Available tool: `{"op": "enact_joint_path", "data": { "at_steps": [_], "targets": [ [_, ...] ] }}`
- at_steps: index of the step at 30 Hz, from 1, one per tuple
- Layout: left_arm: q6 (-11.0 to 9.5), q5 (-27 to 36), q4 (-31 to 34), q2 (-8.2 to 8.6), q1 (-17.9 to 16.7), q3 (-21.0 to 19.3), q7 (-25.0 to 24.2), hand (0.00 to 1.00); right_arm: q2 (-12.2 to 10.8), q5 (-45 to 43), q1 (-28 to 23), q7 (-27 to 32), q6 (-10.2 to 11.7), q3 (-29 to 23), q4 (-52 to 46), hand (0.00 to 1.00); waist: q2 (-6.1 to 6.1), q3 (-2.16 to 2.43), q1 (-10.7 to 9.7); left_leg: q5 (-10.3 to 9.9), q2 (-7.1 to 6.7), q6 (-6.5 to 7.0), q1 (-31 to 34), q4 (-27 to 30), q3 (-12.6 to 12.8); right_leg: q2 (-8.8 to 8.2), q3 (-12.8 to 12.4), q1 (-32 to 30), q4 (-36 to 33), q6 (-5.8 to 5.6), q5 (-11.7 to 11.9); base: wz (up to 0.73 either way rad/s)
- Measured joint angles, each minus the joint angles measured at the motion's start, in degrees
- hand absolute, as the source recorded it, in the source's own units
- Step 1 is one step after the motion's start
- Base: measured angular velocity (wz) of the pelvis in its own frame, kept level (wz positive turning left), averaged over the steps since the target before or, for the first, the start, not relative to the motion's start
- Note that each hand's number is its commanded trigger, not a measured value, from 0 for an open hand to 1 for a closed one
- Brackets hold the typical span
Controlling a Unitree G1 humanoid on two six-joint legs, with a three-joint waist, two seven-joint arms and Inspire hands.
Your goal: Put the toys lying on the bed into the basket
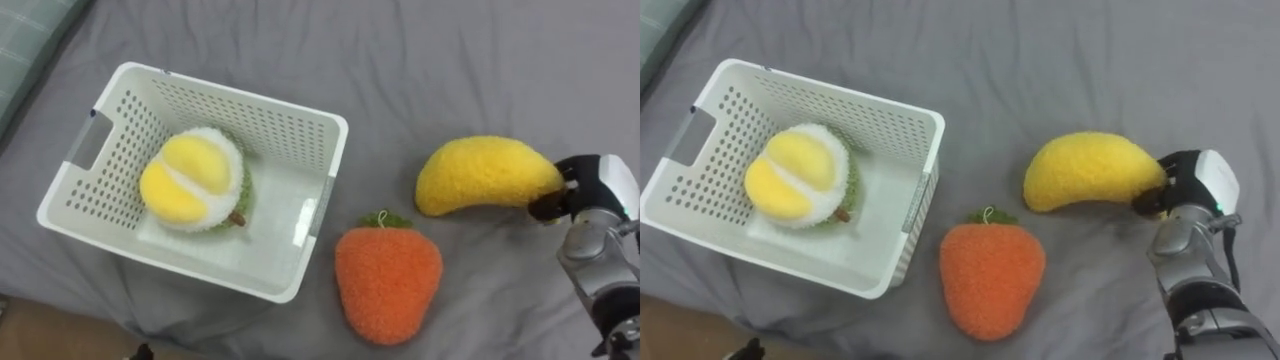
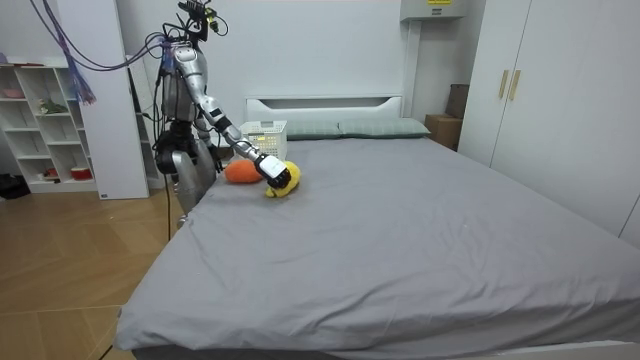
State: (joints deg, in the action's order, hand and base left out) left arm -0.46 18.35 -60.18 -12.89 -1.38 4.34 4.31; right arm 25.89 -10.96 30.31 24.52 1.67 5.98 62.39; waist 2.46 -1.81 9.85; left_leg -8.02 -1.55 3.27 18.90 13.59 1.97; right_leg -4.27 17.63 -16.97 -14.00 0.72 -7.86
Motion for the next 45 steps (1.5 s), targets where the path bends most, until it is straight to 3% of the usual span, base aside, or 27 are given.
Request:
{"op": "enact_joint_path", "data": {
  "at_steps": [3, 6, 8, 13, 20, 28, 32, 39, 43, 45],
  "targets": [
    [-0.01, -0.52, 0.08, 0.01, -1.35, -1.92, 0.0, 0.0, 0.2, -0.74, -3.66, 1.02, -0.25, -2.79, -9.66, 1.0, 0.98, 0.23, -1.27, 0.0, 0.02, 0.0, -2.69, -0.65, 0.56, 0.11, -0.23, 2.44, 0.46, -0.03, -0.02, -0.04],
    [0.0, -0.52, 0.06, -0.05, -4.2, -4.88, 0.0, 0.0, 0.24, -0.69, -8.17, 1.9, -0.43, -3.23, -21.1, 1.0, 1.96, 0.91, -2.11, -0.01, 0.17, -0.01, -6.35, -1.98, 1.19, 0.21, -0.22, 5.26, 0.61, -0.1, -0.06, -0.11],
    [0.0, -0.45, 0.06, -0.16, -5.59, -5.42, 0.0, 0.0, 0.21, -0.81, -11.48, 2.22, -0.48, -3.36, -28.16, 1.0, 2.22, 1.07, -2.8, -0.02, 0.13, -0.03, -8.65, -2.5, 1.26, 0.27, -0.22, 7.77, 1.42, -0.13, -0.08, 0.0],
    [0.02, -0.59, 0.09, 0.4, -7.44, -7.0, 0.0, 0.0, 0.05, -4.18, -16.75, 0.09, -0.92, -3.37, -46.27, 1.0, 2.3, 1.36, -3.36, -0.1, -0.08, -0.07, -13.09, -3.84, 1.21, 0.39, -0.56, 11.93, 2.36, -0.59, -0.38, -0.03],
    [0.07, -0.63, 2.31, 0.87, -9.48, -6.99, 0.0, 0.0, 0.06, -7.19, -18.31, -3.0, -0.82, -2.5, -58.94, 1.0, 1.67, 1.69, -3.11, -0.4, -0.17, -0.03, -18.01, -4.13, 1.16, 0.44, -0.41, 17.11, 3.15, -0.79, -0.62, 0.01],
    [0.18, -5.58, 2.29, 1.0, -9.09, -7.09, 0.0, 0.0, -0.55, -7.2, -18.27, -9.58, -1.12, -0.42, -69.3, 1.0, 1.64, 1.67, -2.61, -0.49, -0.33, -0.04, -18.63, -4.19, 0.41, 0.73, -0.08, 18.54, 3.57, -0.97, -0.74, 0.04],
    [0.61, -5.58, 2.25, 1.01, -9.19, -7.08, 0.0, 0.0, -1.8, -7.35, -18.19, -11.71, -2.47, 0.81, -72.17, 1.0, 1.66, 1.61, -1.72, -0.5, -0.38, -0.05, -19.23, -4.4, -0.36, 0.72, 0.68, 19.27, 3.52, -1.14, -0.86, 0.1],
    [1.32, -10.53, 0.62, 1.15, -9.27, -7.14, 0.0, 0.0, -5.84, -11.25, -15.02, -15.71, -3.21, 6.88, -72.23, 1.0, 1.61, 1.13, 1.49, -0.58, -0.38, -0.1, -20.12, -4.87, -1.14, 0.45, 2.2, 20.4, 3.53, -1.21, -0.9, 0.05],
    [2.78, -11.35, 0.81, 2.15, -7.93, -7.18, -0.06, 0.0, -9.21, -12.82, -14.51, -17.28, -4.51, 11.36, -71.47, 1.0, 1.12, 0.58, 4.44, -0.59, -0.48, -0.08, -20.02, -4.94, -1.73, 0.54, 2.28, 20.59, 3.54, -1.22, -0.91, 0.06],
    [2.96, -11.39, 0.73, 2.41, -7.57, -7.18, -0.05, 0.0, -10.17, -13.07, -14.51, -18.31, -5.58, 13.79, -71.18, 0.96, 1.12, 0.57, 5.07, -0.59, -0.65, -0.08, -19.72, -4.88, -2.57, 0.51, 2.8, 20.68, 3.67, -1.29, -0.95, 0.18]
  ]
}}
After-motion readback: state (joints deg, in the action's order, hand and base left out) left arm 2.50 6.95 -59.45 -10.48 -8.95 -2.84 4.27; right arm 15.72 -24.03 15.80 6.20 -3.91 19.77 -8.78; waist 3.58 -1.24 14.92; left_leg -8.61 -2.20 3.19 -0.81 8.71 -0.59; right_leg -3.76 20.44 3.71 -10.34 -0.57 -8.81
